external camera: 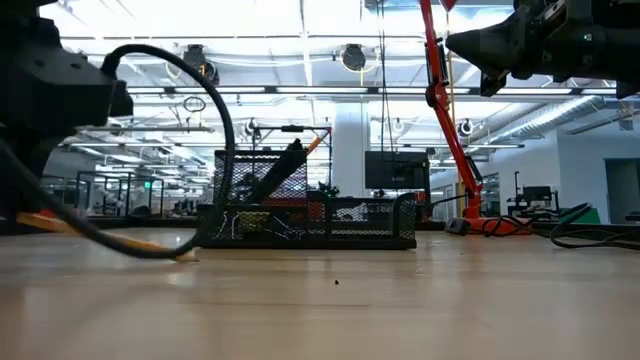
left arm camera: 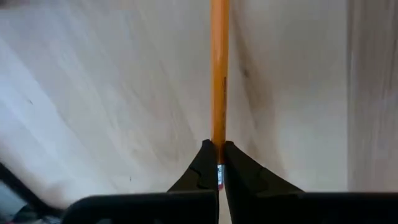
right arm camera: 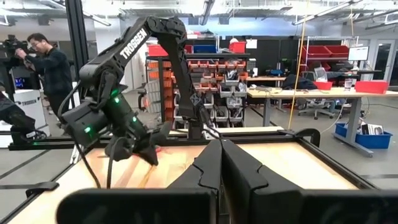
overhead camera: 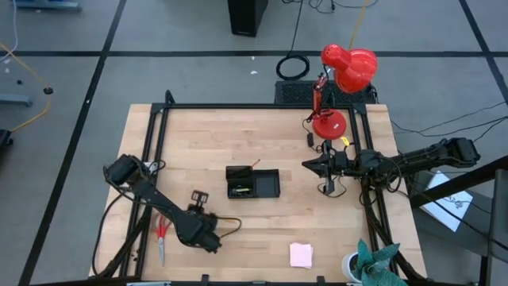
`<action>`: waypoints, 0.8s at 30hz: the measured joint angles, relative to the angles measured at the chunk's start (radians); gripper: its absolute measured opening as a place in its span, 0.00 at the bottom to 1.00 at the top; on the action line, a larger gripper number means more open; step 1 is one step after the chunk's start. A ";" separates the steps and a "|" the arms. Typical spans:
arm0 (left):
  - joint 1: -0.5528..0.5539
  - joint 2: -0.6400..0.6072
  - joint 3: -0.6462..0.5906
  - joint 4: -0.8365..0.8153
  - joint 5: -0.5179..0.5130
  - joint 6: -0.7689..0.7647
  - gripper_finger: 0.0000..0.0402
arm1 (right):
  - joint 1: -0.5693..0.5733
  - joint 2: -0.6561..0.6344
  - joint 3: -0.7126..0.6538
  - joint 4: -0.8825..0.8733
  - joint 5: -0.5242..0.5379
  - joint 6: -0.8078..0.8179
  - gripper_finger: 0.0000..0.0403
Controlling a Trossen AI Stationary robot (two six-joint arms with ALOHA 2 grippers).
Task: Pick and place office supplies into organizer
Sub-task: Put the pencil into the mesh desk organizer
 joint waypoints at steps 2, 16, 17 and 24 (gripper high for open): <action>0.002 -0.003 -0.010 -0.019 0.006 0.039 0.01 | 0.000 0.000 0.000 -0.001 0.000 0.000 0.01; 0.017 -0.011 -0.163 0.144 0.020 0.361 0.00 | 0.000 0.000 0.000 -0.009 0.000 0.000 0.01; 0.022 -0.011 -0.166 0.143 0.019 0.352 0.00 | 0.000 0.000 0.000 -0.009 0.000 0.000 0.01; 0.053 -0.059 -0.152 0.086 -0.146 0.154 0.01 | 0.000 0.000 0.000 -0.008 0.003 -0.007 0.01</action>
